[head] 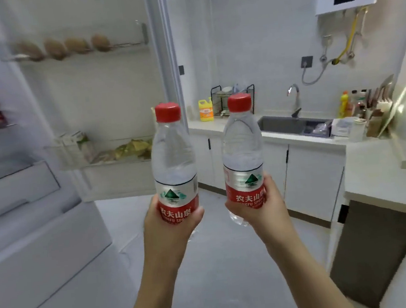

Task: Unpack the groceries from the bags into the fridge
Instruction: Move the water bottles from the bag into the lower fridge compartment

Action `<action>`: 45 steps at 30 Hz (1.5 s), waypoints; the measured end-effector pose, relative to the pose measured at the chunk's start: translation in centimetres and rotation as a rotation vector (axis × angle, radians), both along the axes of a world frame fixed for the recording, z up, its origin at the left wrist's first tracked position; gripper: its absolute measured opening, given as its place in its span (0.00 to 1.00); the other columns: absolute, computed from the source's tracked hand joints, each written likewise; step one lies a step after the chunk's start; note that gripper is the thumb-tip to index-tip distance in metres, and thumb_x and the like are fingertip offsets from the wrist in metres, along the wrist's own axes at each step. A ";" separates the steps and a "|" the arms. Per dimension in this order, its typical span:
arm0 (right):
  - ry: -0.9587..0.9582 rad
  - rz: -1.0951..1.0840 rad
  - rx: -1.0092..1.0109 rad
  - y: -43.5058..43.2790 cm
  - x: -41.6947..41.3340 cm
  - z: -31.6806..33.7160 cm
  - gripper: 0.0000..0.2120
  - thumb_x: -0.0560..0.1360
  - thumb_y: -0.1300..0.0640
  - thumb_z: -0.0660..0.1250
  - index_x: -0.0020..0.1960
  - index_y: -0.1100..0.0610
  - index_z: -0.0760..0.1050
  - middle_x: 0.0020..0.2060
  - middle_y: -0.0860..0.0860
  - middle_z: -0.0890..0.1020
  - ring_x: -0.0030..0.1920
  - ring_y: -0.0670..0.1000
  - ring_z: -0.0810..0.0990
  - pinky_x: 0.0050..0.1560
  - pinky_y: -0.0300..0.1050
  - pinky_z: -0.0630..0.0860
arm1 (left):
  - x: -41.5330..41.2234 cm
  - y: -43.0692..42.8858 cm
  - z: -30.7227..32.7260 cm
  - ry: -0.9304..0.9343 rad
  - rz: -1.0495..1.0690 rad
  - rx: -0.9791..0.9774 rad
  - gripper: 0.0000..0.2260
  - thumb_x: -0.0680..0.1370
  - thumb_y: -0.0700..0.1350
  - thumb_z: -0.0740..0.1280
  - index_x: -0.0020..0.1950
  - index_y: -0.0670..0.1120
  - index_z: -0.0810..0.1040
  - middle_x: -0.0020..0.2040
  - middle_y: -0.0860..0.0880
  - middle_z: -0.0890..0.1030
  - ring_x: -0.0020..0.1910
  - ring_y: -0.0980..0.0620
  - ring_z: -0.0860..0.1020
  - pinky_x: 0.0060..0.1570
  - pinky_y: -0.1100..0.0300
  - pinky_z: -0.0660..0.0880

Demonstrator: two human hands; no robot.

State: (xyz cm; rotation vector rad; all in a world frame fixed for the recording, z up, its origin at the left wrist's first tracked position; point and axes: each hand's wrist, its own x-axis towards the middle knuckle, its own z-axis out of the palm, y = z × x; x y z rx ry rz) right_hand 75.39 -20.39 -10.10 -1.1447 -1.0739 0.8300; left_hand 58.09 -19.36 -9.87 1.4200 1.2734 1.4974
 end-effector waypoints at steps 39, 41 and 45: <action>0.050 0.907 0.096 3.1 -12.6 2.8 0.30 0.65 0.66 0.78 0.61 0.47 0.72 0.49 0.47 0.82 0.49 0.49 0.81 0.44 0.45 0.77 | -7.5 -11.0 2.2 -0.055 0.919 0.043 0.23 0.65 0.40 0.79 0.57 0.50 0.77 0.48 0.53 0.84 0.48 0.54 0.82 0.49 0.58 0.77; 0.042 0.910 0.099 3.4 -12.6 2.7 0.30 0.64 0.66 0.78 0.61 0.47 0.73 0.49 0.47 0.83 0.48 0.48 0.82 0.43 0.44 0.77 | -7.5 -10.7 2.0 -0.062 0.923 0.043 0.23 0.65 0.39 0.79 0.56 0.51 0.77 0.48 0.53 0.84 0.48 0.53 0.82 0.49 0.57 0.77; 0.036 0.919 0.098 4.3 -12.6 2.5 0.30 0.64 0.66 0.78 0.60 0.47 0.73 0.48 0.46 0.83 0.47 0.47 0.82 0.42 0.43 0.77 | -7.2 -10.1 1.4 -0.065 0.941 0.044 0.21 0.65 0.39 0.79 0.54 0.52 0.77 0.47 0.53 0.84 0.47 0.53 0.82 0.47 0.57 0.77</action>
